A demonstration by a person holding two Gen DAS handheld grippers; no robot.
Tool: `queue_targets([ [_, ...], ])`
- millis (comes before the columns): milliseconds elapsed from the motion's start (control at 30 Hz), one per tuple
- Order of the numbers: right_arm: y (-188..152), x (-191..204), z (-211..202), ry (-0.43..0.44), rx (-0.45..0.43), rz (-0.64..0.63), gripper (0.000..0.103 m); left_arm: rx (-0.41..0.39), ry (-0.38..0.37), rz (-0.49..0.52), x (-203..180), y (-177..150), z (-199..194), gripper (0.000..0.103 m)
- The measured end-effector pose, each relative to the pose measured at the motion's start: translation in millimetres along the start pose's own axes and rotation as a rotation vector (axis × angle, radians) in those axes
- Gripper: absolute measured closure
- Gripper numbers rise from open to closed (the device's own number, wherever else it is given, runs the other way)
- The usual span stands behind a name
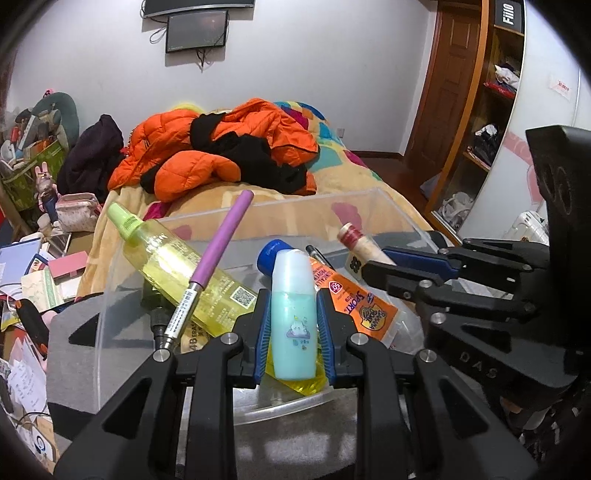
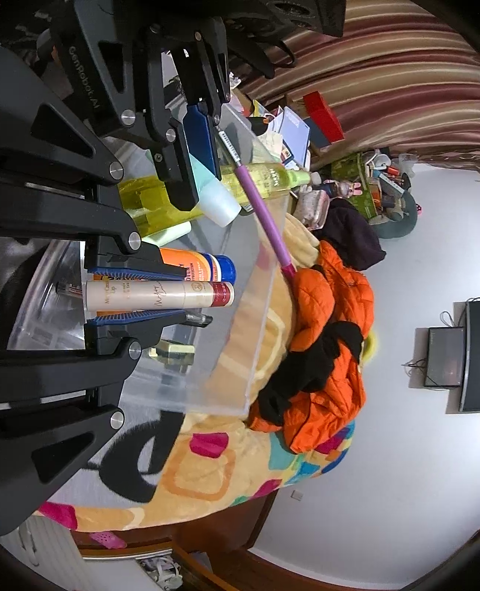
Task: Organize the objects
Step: 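Lower the teal bottle and beige tube into the box and open both grippers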
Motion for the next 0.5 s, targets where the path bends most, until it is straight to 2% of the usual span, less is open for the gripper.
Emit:
queue_targets([
  [500,-5.4,6.0,10.3,0.01,0.04,-0.024,0.089,0.004,-0.002,0.006,-0.8,-0.2,-1.2,0.08],
])
Point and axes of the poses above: each gripper's, at about its wrist camera, not at the fingertips, and z roughly the way its jaws point, x to its left, y to its top, the point moved 5 cm from there along z, roughly the way its jaws point, and after that the axes turned 1 degree about -z, right-handed, at the moved point
